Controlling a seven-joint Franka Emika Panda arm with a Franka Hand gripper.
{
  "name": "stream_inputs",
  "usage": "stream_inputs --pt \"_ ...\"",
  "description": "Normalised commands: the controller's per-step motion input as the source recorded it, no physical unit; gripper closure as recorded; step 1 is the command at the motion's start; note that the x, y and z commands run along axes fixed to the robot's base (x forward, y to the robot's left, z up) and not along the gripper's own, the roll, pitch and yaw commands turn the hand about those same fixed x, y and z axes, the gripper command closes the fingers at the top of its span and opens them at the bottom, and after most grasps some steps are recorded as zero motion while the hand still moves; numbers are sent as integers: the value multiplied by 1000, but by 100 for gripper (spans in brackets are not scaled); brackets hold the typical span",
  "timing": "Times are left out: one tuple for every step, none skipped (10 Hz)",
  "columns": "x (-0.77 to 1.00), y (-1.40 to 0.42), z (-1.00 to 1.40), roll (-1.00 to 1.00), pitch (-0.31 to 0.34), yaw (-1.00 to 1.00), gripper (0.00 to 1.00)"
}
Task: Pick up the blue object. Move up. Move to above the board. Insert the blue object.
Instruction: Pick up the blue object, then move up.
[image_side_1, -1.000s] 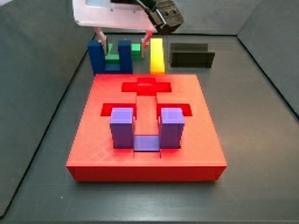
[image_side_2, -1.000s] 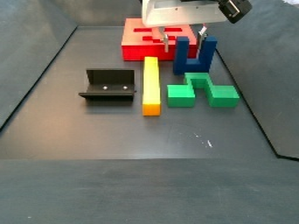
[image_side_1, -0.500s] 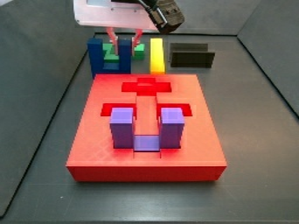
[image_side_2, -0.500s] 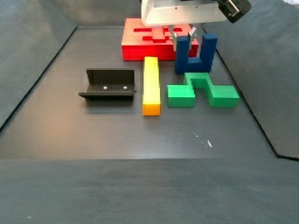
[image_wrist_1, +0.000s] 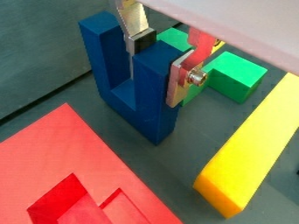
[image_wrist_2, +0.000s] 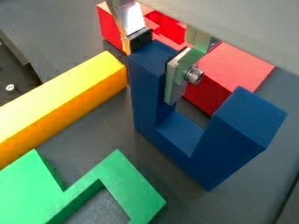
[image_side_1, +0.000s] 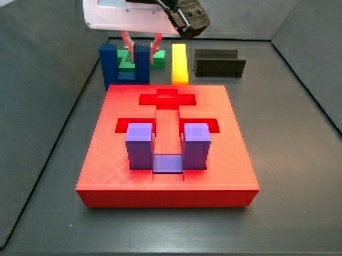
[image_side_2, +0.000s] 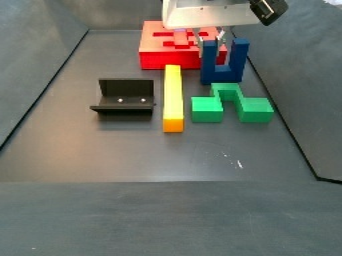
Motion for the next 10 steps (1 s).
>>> stream_inputs --pt "0 0 0 0 0 0 100" --pt "0 0 0 0 0 0 100" --pt "0 0 0 0 0 0 100" --pt "0 0 0 0 0 0 100" --pt "0 0 0 0 0 0 100" --pt "0 0 0 0 0 0 100" --pt "0 0 0 0 0 0 100" --pt "0 0 0 0 0 0 100" --pt "0 0 833 0 0 0 100" --pt "-34 0 848 7 8 -8 100"
